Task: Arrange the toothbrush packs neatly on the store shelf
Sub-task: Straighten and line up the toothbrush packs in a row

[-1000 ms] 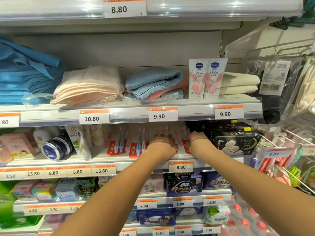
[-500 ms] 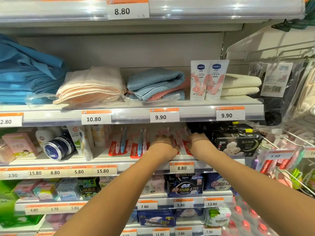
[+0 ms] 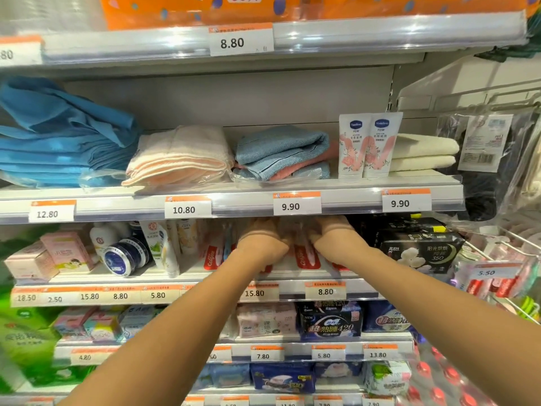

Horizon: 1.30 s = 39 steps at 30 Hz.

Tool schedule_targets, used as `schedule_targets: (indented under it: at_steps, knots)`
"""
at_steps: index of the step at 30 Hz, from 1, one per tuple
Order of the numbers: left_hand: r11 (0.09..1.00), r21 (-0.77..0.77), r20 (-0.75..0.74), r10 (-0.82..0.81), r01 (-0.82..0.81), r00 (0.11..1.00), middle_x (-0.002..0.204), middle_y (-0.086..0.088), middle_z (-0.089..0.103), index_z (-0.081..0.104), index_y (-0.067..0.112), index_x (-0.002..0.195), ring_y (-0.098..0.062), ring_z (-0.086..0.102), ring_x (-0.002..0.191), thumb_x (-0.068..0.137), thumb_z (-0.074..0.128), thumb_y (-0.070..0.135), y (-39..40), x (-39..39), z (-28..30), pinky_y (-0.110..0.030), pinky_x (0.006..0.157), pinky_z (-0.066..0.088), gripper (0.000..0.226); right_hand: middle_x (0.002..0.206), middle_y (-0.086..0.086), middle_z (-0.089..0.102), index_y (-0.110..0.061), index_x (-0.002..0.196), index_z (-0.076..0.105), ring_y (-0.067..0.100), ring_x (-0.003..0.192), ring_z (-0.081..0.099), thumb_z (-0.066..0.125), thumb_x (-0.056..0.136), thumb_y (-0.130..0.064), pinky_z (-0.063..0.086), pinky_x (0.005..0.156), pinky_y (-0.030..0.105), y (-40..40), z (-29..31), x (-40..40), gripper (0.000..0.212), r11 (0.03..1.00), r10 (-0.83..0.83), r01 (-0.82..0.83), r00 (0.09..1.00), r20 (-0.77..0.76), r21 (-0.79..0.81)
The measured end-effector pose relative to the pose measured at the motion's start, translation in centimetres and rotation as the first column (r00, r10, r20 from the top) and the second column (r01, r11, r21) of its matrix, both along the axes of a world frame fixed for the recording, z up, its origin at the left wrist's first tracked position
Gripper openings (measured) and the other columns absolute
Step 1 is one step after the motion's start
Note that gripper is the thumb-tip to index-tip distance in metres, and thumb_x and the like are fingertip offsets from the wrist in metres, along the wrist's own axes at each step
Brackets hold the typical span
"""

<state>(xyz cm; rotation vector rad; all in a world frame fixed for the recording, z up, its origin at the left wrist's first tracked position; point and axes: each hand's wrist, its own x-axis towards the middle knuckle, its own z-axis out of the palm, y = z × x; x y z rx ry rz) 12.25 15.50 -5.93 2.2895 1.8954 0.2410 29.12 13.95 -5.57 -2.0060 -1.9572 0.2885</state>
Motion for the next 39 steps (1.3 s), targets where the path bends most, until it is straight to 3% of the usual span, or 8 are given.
schedule_targets:
  at_steps: [3, 6, 8, 12, 16, 20, 26, 39]
  knots:
    - [0.999, -0.003, -0.068, 0.034, -0.034, 0.997, 0.077, -0.007, 0.071, 0.073, 0.011, 0.082, -0.022, 0.062, 0.066, 0.102, 0.024, 0.053, 0.3, -3.4, 0.1, -0.032, 0.066, 0.049, 0.068, 0.06, 0.006, 0.062, -0.007, 0.074, 0.065, 0.02, 0.059, 0.059, 0.043, 0.106, -0.037, 0.048, 0.064, 0.029, -1.4, 0.8, -2.6, 0.05, 0.996, 0.015, -0.016, 1.0, -0.006, -0.091]
    - [0.992, 0.058, -0.098, 0.118, -0.113, 0.988, 0.114, -0.014, 0.07, 0.07, 0.012, 0.113, -0.031, 0.064, 0.099, 0.104, 0.038, 0.033, 0.7, -6.5, -0.3, -0.039, 0.086, 0.052, 0.039, 0.113, 0.018, 0.071, -0.007, 0.124, 0.065, 0.033, 0.109, 0.066, 0.042, 0.107, -0.042, 0.047, 0.087, 0.033, -1.1, 0.6, -5.6, 0.046, 0.992, 0.102, -0.105, 0.994, -0.049, -0.07]
    - [0.987, 0.059, -0.071, 0.155, -0.151, 0.985, 0.126, -0.014, 0.066, 0.063, 0.012, 0.127, -0.033, 0.062, 0.111, 0.103, 0.042, 0.032, 1.0, -8.1, -0.9, -0.04, 0.095, 0.051, 0.037, 0.135, 0.015, 0.065, -0.015, 0.14, 0.058, 0.034, 0.125, 0.06, 0.045, 0.105, -0.044, 0.047, 0.099, 0.035, -0.7, 0.1, -7.4, 0.047, 0.989, 0.126, -0.13, 0.991, -0.055, -0.075]
    - [0.991, 0.064, -0.066, 0.122, -0.118, 0.99, 0.118, -0.013, 0.069, 0.065, 0.013, 0.121, -0.033, 0.065, 0.102, 0.099, 0.046, 0.04, 1.4, -10.1, -2.5, -0.035, 0.079, 0.051, 0.04, 0.125, 0.012, 0.069, -0.017, 0.123, 0.069, 0.032, 0.115, 0.064, 0.053, 0.101, -0.041, 0.048, 0.09, 0.035, 0.2, -1.1, -10.1, 0.036, 0.976, 0.173, -0.173, 0.985, -0.014, -0.128]
    - [0.99, 0.062, -0.057, 0.131, -0.128, 0.99, 0.113, -0.01, 0.071, 0.066, 0.015, 0.12, -0.032, 0.066, 0.099, 0.096, 0.052, 0.036, 1.3, -11.0, -3.5, -0.032, 0.071, 0.045, 0.035, 0.133, 0.013, 0.064, -0.011, 0.138, 0.059, 0.032, 0.121, 0.061, 0.047, 0.103, -0.046, 0.048, 0.092, 0.034, 1.1, -2.5, -11.1, 0.05, 0.977, 0.173, -0.168, 0.984, 0.033, -0.132]
    - [0.99, 0.05, -0.04, 0.134, -0.132, 0.99, 0.11, -0.012, 0.07, 0.066, 0.01, 0.114, -0.033, 0.066, 0.097, 0.099, 0.051, 0.032, 1.5, -11.3, -4.1, -0.032, 0.07, 0.043, 0.03, 0.131, 0.012, 0.065, -0.017, 0.139, 0.057, 0.03, 0.116, 0.063, 0.051, 0.1, -0.043, 0.049, 0.09, 0.034, 1.8, -3.3, -11.5, 0.048, 0.979, 0.183, -0.177, 0.982, 0.055, -0.105]
    - [0.99, 0.09, 0.012, 0.109, -0.11, 0.994, 0.103, -0.009, 0.073, 0.07, 0.017, 0.11, -0.03, 0.063, 0.081, 0.094, 0.056, 0.035, 2.0, -11.7, -4.7, -0.034, 0.067, 0.05, 0.028, 0.097, 0.005, 0.065, -0.015, 0.122, 0.063, 0.024, 0.084, 0.06, 0.05, 0.101, -0.041, 0.053, 0.078, 0.035, 2.0, -3.8, -11.7, 0.036, 0.985, 0.156, -0.15, 0.985, 0.069, -0.086]
    - [0.99, 0.13, 0.037, 0.05, -0.054, 0.998, 0.107, -0.009, 0.072, 0.068, 0.018, 0.118, -0.03, 0.065, 0.089, 0.094, 0.054, 0.03, 2.4, -12.5, -5.4, -0.032, 0.071, 0.049, 0.03, 0.097, 0.004, 0.059, -0.016, 0.136, 0.059, 0.025, 0.086, 0.059, 0.049, 0.102, -0.038, 0.047, 0.076, 0.031, 3.0, -4.0, -10.5, 0.042, 0.984, 0.156, -0.144, 0.981, 0.119, -0.105]
